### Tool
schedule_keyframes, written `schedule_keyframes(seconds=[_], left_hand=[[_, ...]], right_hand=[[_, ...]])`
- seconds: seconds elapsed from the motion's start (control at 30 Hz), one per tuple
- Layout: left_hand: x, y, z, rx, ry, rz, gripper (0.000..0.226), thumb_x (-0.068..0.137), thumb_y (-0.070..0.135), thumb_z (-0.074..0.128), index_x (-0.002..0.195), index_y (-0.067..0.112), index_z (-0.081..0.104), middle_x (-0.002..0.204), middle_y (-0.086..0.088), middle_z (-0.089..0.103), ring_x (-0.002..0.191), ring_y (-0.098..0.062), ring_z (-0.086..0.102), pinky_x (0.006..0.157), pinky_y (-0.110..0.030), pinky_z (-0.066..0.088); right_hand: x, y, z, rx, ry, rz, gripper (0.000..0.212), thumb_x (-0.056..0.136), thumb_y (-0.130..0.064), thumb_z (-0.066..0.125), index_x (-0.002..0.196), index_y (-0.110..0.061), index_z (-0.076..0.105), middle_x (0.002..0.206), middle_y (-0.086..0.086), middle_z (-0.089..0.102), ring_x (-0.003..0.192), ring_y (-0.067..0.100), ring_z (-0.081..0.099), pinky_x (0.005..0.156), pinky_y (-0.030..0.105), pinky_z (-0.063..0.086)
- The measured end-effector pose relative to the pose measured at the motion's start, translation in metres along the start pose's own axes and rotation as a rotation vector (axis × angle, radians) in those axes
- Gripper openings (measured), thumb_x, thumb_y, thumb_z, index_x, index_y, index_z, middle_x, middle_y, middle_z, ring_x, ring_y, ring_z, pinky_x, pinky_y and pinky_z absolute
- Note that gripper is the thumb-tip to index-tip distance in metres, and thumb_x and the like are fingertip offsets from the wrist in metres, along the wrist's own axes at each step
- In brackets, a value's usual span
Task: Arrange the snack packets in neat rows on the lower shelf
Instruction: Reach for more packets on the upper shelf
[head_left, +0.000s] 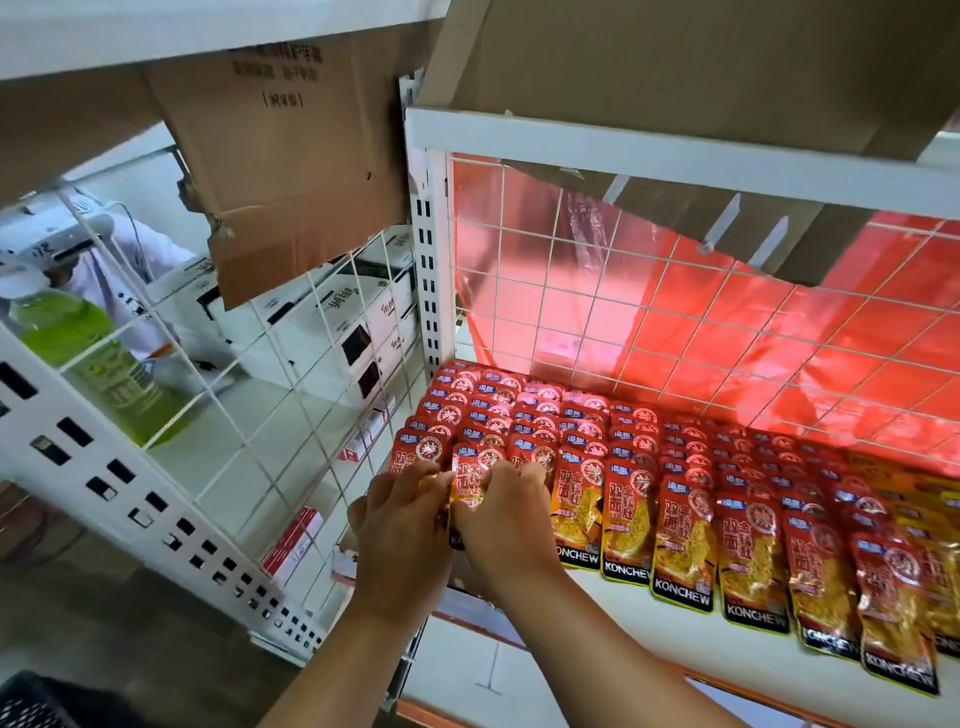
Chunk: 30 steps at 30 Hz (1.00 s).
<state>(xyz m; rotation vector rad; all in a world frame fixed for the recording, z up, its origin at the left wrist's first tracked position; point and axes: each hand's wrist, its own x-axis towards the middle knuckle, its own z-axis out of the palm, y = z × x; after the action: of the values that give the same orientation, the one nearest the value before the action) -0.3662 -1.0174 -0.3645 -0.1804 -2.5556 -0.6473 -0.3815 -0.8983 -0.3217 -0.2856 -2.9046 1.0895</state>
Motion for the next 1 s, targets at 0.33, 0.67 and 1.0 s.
schedule_keyframes(seconds=[0.33,0.67,1.0], left_hand=[[0.003,-0.008,0.001,0.127,-0.093,-0.019,0.056,0.069,0.049,0.086,0.116,0.022,0.070,0.132,-0.003,0.064,0.113,-0.035,0.057,0.080,-0.057,0.052],[0.001,-0.007,0.003,0.140,-0.127,-0.044,0.063,0.064,0.038,0.095,0.119,0.021,0.069,0.131,-0.005,0.064,0.113,-0.036,0.058,0.083,-0.057,0.052],[-0.001,-0.005,0.003,0.140,-0.144,-0.116,0.068,0.071,0.039,0.090,0.130,0.020,0.063,0.135,-0.006,0.060,0.121,-0.034,0.053,0.089,-0.057,0.051]], right_hand=[[-0.002,-0.001,0.001,0.023,-0.019,-0.013,0.033,0.089,-0.027,0.067,0.119,-0.016,0.059,0.109,0.001,0.044,0.100,0.025,0.056,0.091,0.038,0.056],[-0.002,0.001,-0.007,0.008,-0.072,-0.081,0.030,0.091,-0.025,0.066,0.119,-0.016,0.061,0.104,0.000,0.044,0.098,0.024,0.058,0.090,0.032,0.054],[-0.004,0.005,-0.027,-0.004,-0.105,-0.097,0.018,0.091,-0.023,0.062,0.107,-0.015,0.060,0.105,0.002,0.046,0.086,0.017,0.054,0.077,0.030,0.053]])
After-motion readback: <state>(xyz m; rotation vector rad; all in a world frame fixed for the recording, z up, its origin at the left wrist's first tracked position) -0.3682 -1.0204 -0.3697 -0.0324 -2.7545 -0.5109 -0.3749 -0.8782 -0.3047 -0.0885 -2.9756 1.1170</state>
